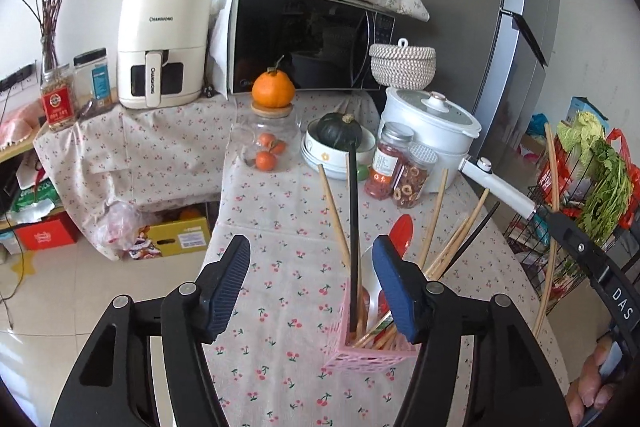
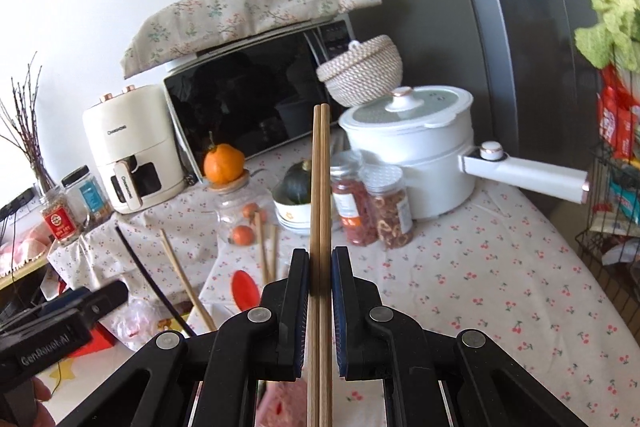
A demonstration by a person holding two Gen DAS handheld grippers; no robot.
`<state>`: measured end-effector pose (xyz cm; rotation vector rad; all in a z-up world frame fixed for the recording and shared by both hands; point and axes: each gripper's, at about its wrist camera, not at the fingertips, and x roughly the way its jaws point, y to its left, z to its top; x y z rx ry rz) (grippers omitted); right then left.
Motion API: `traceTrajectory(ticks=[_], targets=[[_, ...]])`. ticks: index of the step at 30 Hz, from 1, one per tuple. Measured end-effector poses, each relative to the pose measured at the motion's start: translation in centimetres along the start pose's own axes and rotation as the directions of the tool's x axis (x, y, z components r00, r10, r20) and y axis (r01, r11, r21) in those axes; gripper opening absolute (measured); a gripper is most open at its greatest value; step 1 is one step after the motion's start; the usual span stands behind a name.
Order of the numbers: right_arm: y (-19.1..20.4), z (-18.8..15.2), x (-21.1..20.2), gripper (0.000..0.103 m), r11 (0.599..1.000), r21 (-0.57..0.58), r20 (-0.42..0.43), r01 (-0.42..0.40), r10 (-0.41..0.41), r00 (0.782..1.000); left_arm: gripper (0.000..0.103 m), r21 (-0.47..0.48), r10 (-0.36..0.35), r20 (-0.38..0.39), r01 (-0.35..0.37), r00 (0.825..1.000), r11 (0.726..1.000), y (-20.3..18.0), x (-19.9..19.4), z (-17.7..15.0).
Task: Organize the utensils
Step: 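Lift both held chopsticks upright and carry them over the pink basket, then lower the chopsticks into the basket and open both tools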
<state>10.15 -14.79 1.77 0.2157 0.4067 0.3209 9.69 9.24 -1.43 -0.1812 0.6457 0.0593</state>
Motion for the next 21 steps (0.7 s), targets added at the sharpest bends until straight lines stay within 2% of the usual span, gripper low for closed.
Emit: traceTrajectory(ticks=[3,7,12,18,21], targets=[[2.9,0.0,1.0,0.008,1.0,-0.018,0.086,-0.006,0.008,0.996,0.07,-0.003,-0.013,-0.066,0.012,0.998,1.0,1.6,0.9,-0.4],[5.3,-0.3,2.7,0.008,1.0,0.009,0.195,0.025,-0.026,0.98,0.071,-0.016,-0.007,-0.137,0.005,0.991,1.0,4.0,2.1,-0.6],[7.0,-2.6,4.4,0.008,0.99,0.001,0.308,0.143,-0.136,0.942,0.071,-0.09,-0.009,-0.175,-0.007,0.985,0.996,6.8,2.8,-0.7],[7.1,-5.0,5.4,0.009,0.969,0.058,0.371,0.239,-0.243,0.896,0.072,-0.094,-0.035,-0.187,0.018,0.982,0.995,7.1,3.1,-0.5],[6.9,-6.0,5.4,0.01,0.967,0.071,0.364,0.246,-0.255,0.896,0.072,-0.089,-0.039,-0.2,0.021,0.979,0.996,6.8,3.5,-0.6]])
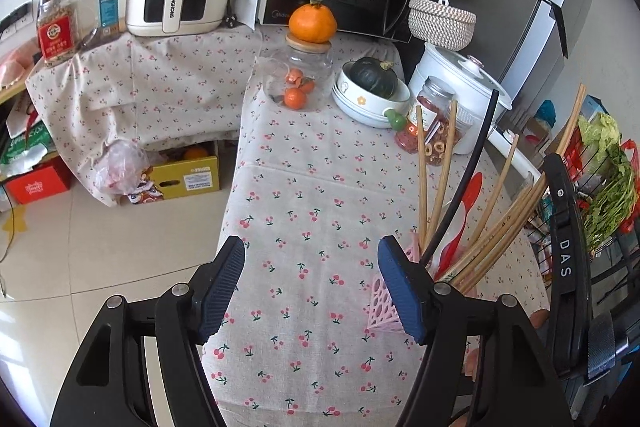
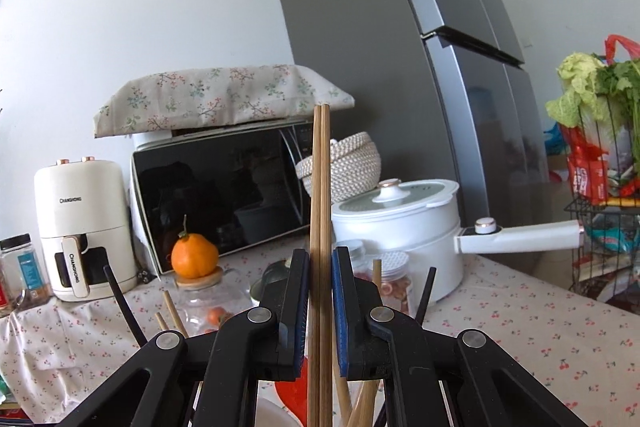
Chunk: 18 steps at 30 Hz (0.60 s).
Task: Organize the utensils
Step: 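Lower the chopsticks into the basket and open both tools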
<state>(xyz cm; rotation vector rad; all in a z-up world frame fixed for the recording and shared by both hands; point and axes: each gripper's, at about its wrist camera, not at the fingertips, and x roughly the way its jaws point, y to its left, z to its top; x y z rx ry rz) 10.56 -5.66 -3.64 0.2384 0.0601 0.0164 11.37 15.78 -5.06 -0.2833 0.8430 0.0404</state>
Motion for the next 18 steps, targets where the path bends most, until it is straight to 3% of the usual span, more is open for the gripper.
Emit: traceTrajectory(ticks=[5,10,12,15,18], targets=[[-0.5,-0.3,-1.9,0.021,1.0,0.002,-0.003,-0.015,0.015,1.0,0.074,0.02,0.02,-0.028,-0.019,0.999,1.0,-0.6,0.6,-0.3],[-2.0,2.2,-3.6,0.052,1.0,0.017,-0.029,-0.025,0.025,0.999,0.079,0.046,0.024,-0.05,-0.022,0.998,0.999,-1.6,0.7,-1.0],[-3.0,3.6,-4.1,0.072,1.0,0.008,-0.063,-0.027,0.027,0.998,0.081,0.063,0.029,-0.055,-0.025,0.998,0.998,-2.2,0.5,-1.5],[-4.4,5.3,-5.2,0.092,1.0,-0.016,-0.116,-0.011,0.009,0.993,0.085,0.09,0.044,-0.06,-0.038,0.997,0.995,-3.3,-0.1,-2.2],[-5.7,6.7,-6.0,0.102,0.998,-0.054,-0.21,0.042,-0.052,0.976,0.088,0.117,0.071,-0.064,-0.063,0.995,0.991,-4.6,-1.1,-3.1]])
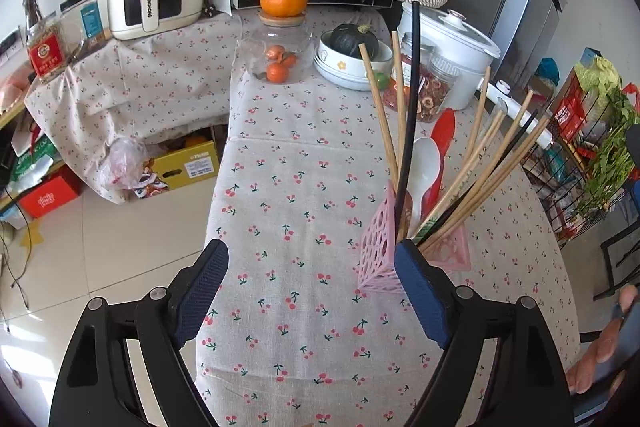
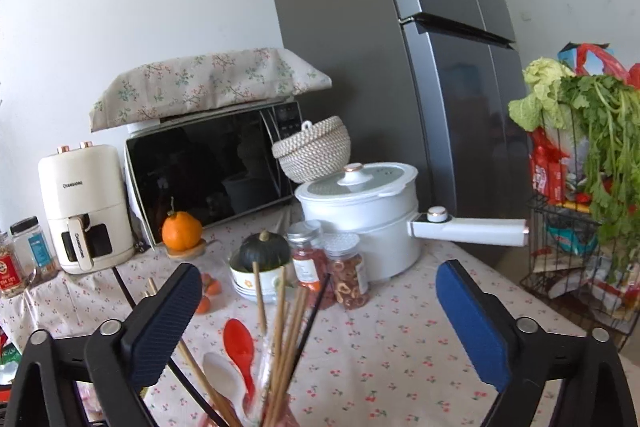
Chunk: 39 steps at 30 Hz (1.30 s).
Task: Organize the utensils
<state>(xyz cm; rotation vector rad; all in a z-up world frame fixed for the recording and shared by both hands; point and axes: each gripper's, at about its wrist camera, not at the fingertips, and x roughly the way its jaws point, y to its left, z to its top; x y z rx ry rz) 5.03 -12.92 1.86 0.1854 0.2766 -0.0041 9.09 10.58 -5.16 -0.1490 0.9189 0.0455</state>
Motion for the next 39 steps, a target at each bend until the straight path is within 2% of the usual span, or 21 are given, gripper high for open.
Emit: traceTrajectory(ticks=[4,7,11,17,24,34,39], targets=[[-1.9,0.4,-1.2,0.102,0.998,-0.042,-0.132,0.049,-0.054,0.99,0.095,0.048,-0.009,0.001,0.009,1.0,0.999,-2.0,-1.8,-1.1],[-3.4,0.1,-2.1,0.102,0.992,-0.073,-0.23,0.101,-0.116,0.966,0.096,0.073,0.005,0.038,-0.007,0.999,0.997,-3.4,-3.8,-2.2],[-5.3,0.2,-3.1,0.103,0.997,-0.057,-0.33,0.052,-0.068,0.942,0.099,0.093,0.011,0.083,-0.019,0.996,0.995,-4.8,-6.2,-3.7],[-5.9,0.1,-4.3,0.103,0.986,-0.156,-0.318,0.058,-0.106,0.942,0.099,0.104,0.007,0.106,-0.018,0.994,0.994,-6.5,-7.7,-5.5],[-6.8,-1.0,-2.5,0.103,0.987,-0.154,-0.39,0.035,-0.093,0.916,0.099,0.102,0.031,0.147,-0.047,0.989,0.994,-7.2,-8.0,-5.6],[-7.1,-2.2,-1.1,0.103,0.99,-0.142,-0.442,0.025,-0.086,0.893,0.099,0.125,0.037,0.125,-0.053,0.991,0.991,-7.8,-6.5,-5.5],[-6.9,-2.4,-1.0,0.103,0.989,-0.145,-0.449,0.022,-0.086,0.89,0.099,0.131,0.038,0.119,-0.053,0.992,0.99,-7.9,-6.2,-5.6]])
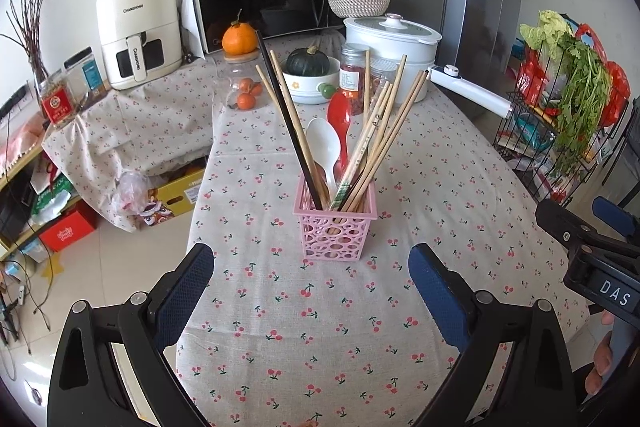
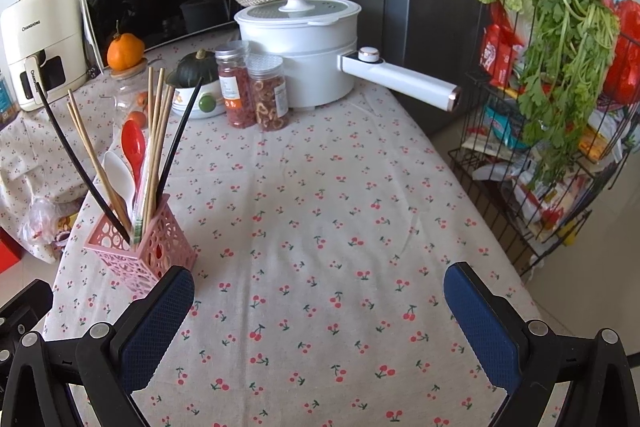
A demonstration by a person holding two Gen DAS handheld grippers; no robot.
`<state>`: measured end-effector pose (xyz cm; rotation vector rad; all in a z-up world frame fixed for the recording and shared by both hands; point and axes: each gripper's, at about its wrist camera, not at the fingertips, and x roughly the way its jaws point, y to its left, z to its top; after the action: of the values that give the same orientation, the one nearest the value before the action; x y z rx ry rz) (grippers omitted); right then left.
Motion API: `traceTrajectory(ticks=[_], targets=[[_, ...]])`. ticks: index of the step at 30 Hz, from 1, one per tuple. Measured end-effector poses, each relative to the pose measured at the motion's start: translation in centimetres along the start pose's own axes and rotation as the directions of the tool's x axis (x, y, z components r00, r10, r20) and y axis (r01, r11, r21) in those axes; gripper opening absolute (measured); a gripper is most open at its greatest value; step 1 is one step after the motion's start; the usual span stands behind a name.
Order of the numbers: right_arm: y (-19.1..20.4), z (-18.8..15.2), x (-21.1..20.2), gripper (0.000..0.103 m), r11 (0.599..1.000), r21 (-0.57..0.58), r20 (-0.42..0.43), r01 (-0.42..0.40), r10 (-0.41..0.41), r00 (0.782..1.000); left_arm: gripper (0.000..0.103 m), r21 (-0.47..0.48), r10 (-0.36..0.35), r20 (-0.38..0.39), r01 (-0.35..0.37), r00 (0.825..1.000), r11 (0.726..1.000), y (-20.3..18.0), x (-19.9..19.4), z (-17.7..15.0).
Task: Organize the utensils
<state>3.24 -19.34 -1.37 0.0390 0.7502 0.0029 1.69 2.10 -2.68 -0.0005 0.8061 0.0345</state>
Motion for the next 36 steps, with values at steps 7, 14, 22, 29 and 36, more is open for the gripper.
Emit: traceTrajectory(ticks=[7,14,22,29,36], targets=[[0.16,-0.15,0.08,0.103,1.0,-0.004,-0.001,0.002,-0.002,1.0,0.099,0.004,0.001,0.003,-0.001,1.0,1.0,-0.13,-0.01,-0.07],[-0.01,-0.23,0.26,0.103,1.0,0.002,-0.006,0.006,-0.006,1.0,0.099,0.013,-0.006,0.001,0.006,1.0,1.0,-0.19,-0.11,-0.04],[-0.1,-0.19,0.16,0.103,1.0,0.001,-0.005,0.008,-0.008,1.0,0.099,0.014,-0.008,0.002,0.008,1.0,1.0,-0.27,-0.14,-0.12],[-0.09,-0.18,0.17,0.103,1.0,0.0,-0.006,0.008,-0.008,1.0,0.099,0.018,-0.009,0.001,0.009,1.0,1.0,-0.35,-0.17,-0.11],[-0.08,-0.17,0.17,0.103,1.0,0.001,-0.006,0.009,-0.009,1.0,0.099,0.022,-0.01,0.002,0.01,1.0,1.0,-0.37,-0.15,-0.12]])
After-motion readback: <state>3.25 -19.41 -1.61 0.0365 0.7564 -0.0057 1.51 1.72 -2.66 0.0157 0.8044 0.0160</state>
